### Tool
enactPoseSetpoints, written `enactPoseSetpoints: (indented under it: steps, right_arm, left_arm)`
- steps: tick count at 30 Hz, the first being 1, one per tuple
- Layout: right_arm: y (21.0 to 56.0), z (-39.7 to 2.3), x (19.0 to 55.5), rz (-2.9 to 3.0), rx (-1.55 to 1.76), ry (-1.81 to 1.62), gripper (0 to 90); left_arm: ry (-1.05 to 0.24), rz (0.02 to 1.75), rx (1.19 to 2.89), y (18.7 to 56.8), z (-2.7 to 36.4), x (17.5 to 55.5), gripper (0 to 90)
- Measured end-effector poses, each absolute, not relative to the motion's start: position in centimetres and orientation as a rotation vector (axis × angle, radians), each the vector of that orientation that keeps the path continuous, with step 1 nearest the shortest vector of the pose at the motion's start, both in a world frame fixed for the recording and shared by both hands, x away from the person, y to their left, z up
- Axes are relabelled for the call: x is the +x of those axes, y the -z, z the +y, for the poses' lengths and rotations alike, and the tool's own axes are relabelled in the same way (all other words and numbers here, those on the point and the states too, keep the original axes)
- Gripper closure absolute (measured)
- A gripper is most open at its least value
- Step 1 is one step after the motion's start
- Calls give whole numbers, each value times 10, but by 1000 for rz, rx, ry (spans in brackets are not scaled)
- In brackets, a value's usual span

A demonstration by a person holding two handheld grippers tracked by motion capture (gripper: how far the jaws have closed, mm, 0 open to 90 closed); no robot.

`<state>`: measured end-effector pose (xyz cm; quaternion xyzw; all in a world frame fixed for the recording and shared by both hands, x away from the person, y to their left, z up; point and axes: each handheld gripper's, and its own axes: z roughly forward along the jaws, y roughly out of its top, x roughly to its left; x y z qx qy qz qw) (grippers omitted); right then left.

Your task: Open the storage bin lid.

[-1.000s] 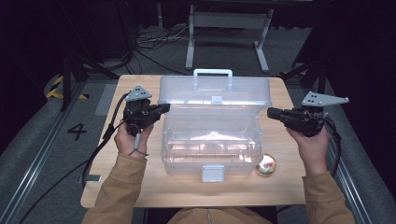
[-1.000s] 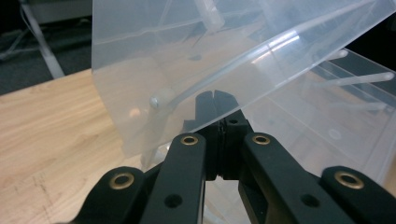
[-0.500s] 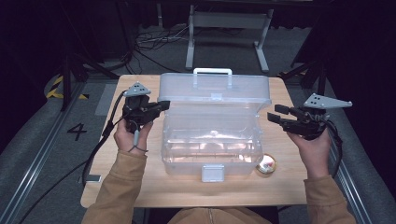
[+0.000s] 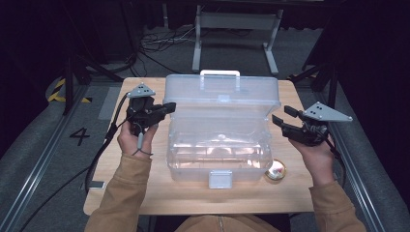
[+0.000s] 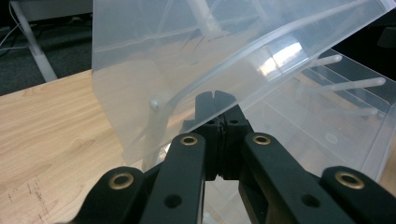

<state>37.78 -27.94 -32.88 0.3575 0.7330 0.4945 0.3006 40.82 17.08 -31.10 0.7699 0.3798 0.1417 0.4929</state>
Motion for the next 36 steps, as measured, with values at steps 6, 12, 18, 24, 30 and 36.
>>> enactPoseSetpoints:
  steps: [6,12,18,24,30,36]
  right_arm:
    - [323,-276,387,1938,1021,-1380,454]
    - [322,-274,401,1870,1107,-1423,479]
    - [323,-262,406,1784,1141,-1371,510]
    - [321,-253,407,1728,1094,-1344,498]
    - [323,-248,414,1664,1123,-1348,556]
    - [323,-239,420,1653,1151,-1283,621]
  left_arm:
    - [-343,916,1872,311,171,408,889]
    - [-332,911,1875,311,171,408,879]
    - [-331,913,1873,311,171,408,878]
    - [-333,910,1879,311,171,407,873]
    - [-337,907,1867,309,175,403,854]
    - [-339,905,1865,308,176,399,821]
